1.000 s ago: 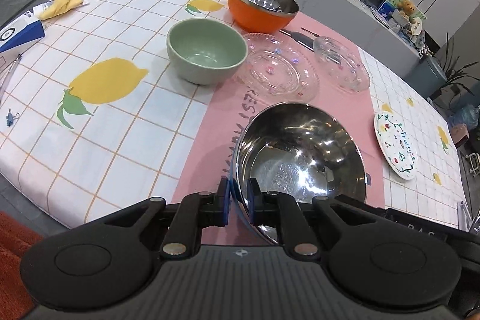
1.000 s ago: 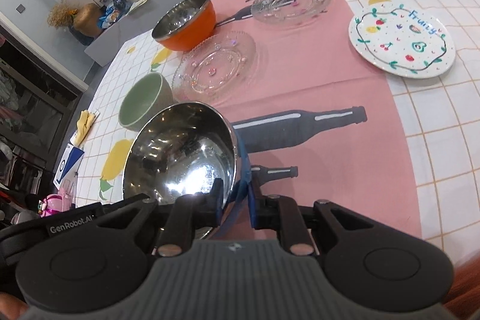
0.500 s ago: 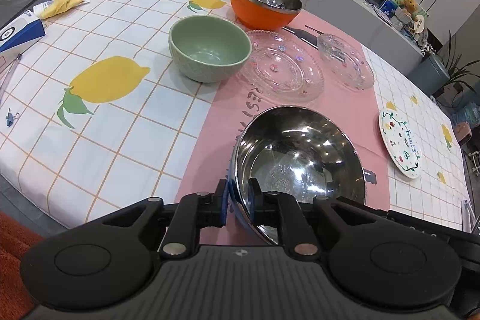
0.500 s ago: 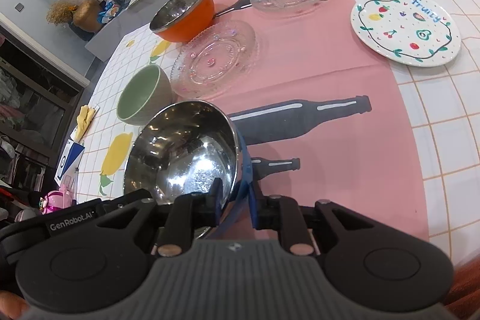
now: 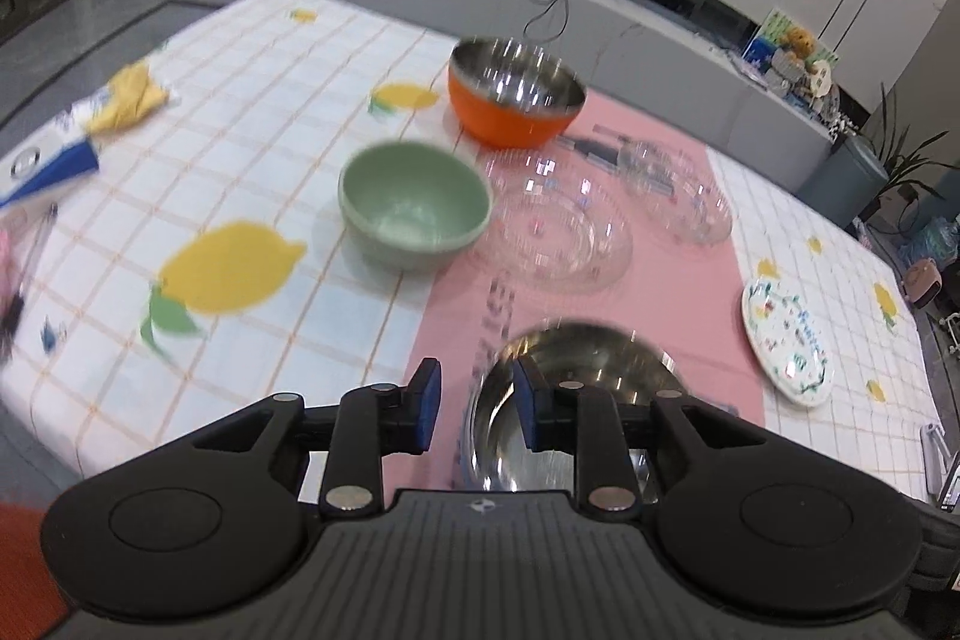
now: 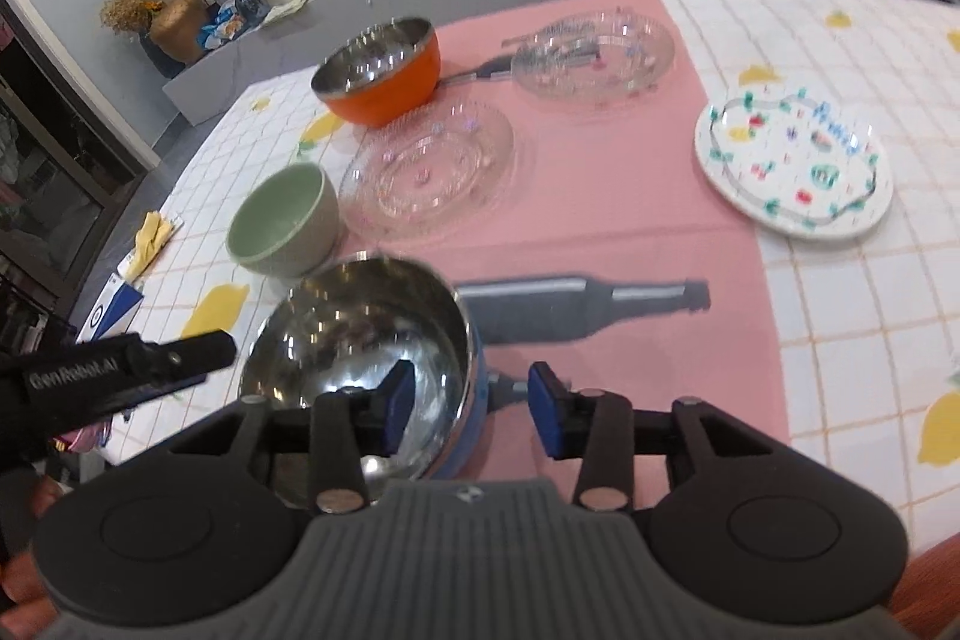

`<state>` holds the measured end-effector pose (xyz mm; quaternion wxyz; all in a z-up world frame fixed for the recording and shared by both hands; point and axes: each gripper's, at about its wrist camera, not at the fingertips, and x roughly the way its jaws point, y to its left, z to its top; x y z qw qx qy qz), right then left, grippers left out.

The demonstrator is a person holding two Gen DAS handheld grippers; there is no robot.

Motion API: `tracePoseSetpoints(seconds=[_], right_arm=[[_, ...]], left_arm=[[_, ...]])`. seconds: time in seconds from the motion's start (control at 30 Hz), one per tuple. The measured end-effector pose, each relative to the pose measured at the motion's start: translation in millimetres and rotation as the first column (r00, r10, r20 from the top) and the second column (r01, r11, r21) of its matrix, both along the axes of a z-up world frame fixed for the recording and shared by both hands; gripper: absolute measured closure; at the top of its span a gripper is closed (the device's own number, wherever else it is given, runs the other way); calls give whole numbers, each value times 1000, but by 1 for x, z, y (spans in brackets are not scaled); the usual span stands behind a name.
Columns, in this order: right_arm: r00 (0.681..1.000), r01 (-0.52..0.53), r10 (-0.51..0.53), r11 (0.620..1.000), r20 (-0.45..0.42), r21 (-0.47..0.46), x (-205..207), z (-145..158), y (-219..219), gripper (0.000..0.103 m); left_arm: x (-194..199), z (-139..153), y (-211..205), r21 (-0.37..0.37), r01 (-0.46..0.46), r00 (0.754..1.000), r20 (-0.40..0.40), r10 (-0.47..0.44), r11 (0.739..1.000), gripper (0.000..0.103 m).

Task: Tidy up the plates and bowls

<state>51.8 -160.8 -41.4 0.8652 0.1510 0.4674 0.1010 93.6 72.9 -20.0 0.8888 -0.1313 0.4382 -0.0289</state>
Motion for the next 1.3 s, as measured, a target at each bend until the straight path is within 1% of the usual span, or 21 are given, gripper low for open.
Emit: tracePoseSetpoints(seconds=[0.17, 0.3, 0.4, 0.53, 0.63, 0.77, 0.83, 0.97, 1.07, 1.13, 1.2, 1.3], right_arm=[[999, 14, -13, 1000, 52, -26, 13, 17, -1, 57], [998, 17, -14, 999, 64, -52, 35, 28, 3, 55], [997, 11, -6, 998, 72, -65, 56, 39, 8, 54], [994, 8, 1, 996, 106, -93, 83, 53, 17, 51], [993, 11, 2, 994, 115, -109, 106, 59, 25, 50], [994, 10, 2, 993, 107, -114, 141, 59, 38, 48], [995, 9, 2, 994, 100, -110, 159, 55, 45, 45], [997, 3, 7, 992, 78, -124, 193, 43, 62, 45], [998, -1, 12, 988, 68, -154, 216, 34, 78, 45], [998, -4, 12, 990, 57, -140, 230, 29, 83, 45], [999, 5, -1, 993, 39, -115, 245, 22, 85, 45], [999, 35, -35, 993, 6, -113, 266, 12, 87, 46]], left_arm=[[22, 23, -2, 18, 19, 998, 62, -20, 1000, 74], [43, 40, -13, 48, 56, 991, 117, -61, 997, 73], [65, 49, -19, 65, 86, 985, 144, -95, 994, 73], [97, 53, -20, 98, 98, 981, 161, -113, 990, 73], [123, 50, -14, 93, 93, 981, 163, -107, 991, 73], [156, 39, 3, 55, 57, 985, 158, -65, 997, 71], [167, 31, 15, 36, 40, 987, 156, -45, 999, 71], [189, 15, 32, 11, 10, 988, 152, -12, 1000, 71], [203, 3, 49, -43, -21, 989, 145, 27, 999, 70], [211, -9, 60, -86, -46, 991, 120, 56, 995, 70], [216, -18, 65, -105, -69, 991, 110, 80, 992, 70], [222, -28, 71, -140, -117, 988, 86, 130, 983, 70]])
